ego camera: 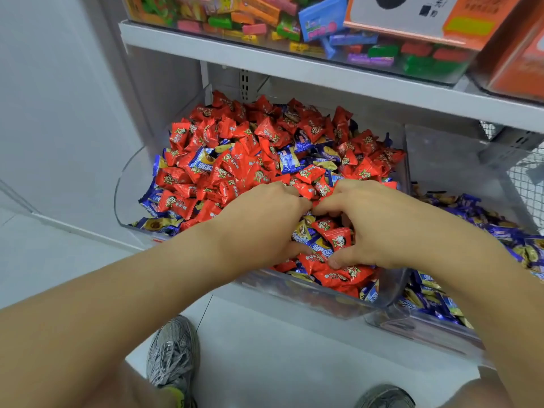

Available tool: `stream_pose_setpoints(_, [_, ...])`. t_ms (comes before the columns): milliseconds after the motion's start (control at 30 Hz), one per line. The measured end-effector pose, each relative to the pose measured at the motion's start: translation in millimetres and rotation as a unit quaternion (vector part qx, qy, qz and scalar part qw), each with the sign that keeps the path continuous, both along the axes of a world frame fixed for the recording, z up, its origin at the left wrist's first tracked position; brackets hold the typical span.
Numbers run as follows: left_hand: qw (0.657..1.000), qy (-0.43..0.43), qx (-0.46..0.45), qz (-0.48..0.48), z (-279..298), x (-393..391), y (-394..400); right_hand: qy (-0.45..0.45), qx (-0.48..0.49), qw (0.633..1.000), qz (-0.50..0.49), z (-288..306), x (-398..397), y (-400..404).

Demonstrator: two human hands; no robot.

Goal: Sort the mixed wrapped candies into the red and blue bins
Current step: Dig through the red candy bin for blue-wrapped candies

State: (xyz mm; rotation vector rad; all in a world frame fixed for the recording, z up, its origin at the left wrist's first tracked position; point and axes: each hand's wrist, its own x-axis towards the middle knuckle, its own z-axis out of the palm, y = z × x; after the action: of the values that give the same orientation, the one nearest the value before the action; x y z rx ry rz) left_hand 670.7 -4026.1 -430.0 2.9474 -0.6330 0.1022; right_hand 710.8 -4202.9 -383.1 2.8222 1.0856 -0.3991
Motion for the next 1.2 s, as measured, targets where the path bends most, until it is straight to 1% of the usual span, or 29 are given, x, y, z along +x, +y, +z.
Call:
stream_pose_setpoints(67, [1.000,0.026,-0.009,-0.010,2.0,3.0,-0.3,-0.004,-0.006,1.000,0.001,0.4,-3.3,2.8])
stream_pose_setpoints(200, [0.995,0.062,-0.074,0.017,6.5,9.2,3.9,-0.004,0.018,1.000,-0.002,-1.9,-4.1,8.5])
stream_pose_setpoints(333, [0.989,0.084,-0.117,0.027,12.1,10.1,14.6,-0.001,0.103,0.995,-0.007,-6.5,0.7,5.1])
stream_pose_setpoints(467, [0.980,0.088,-0.171,0.054,18.6,7.2,24.8,0.000,0.168,0.986,-0.009,-15.6,1.1,3.5])
stream_pose_setpoints(600, [0.958,0.094,-0.258,0.078,22.9,5.2,34.8,0.018,0.266,0.964,-0.017,-14.3,2.5,3.1])
stream_pose_setpoints(700, [0.933,0.109,-0.331,0.089,27.2,3.5,40.6,0.006,0.329,0.943,-0.040,-7.7,2.9,4.1])
stream_pose_setpoints(767, [0.930,0.109,-0.337,0.094,28.4,2.7,42.7,0.005,0.327,0.944,-0.052,-5.3,3.2,5.7])
stream_pose_setpoints(900, [0.935,0.088,-0.319,0.129,24.5,3.9,45.3,-0.015,0.295,0.954,-0.058,-5.9,1.1,8.4])
stream_pose_setpoints(1000, [0.932,0.066,-0.332,0.126,25.6,2.8,41.8,-0.008,0.351,0.934,-0.061,-9.0,0.1,13.6])
stream_pose_setpoints(1067, [0.925,0.071,-0.354,0.117,27.5,0.9,39.7,0.004,0.388,0.918,-0.076,-11.6,1.0,16.8])
stream_pose_setpoints(1200, [0.917,0.080,-0.370,0.127,28.1,0.0,43.0,0.071,0.432,0.894,-0.097,-8.8,4.8,13.0])
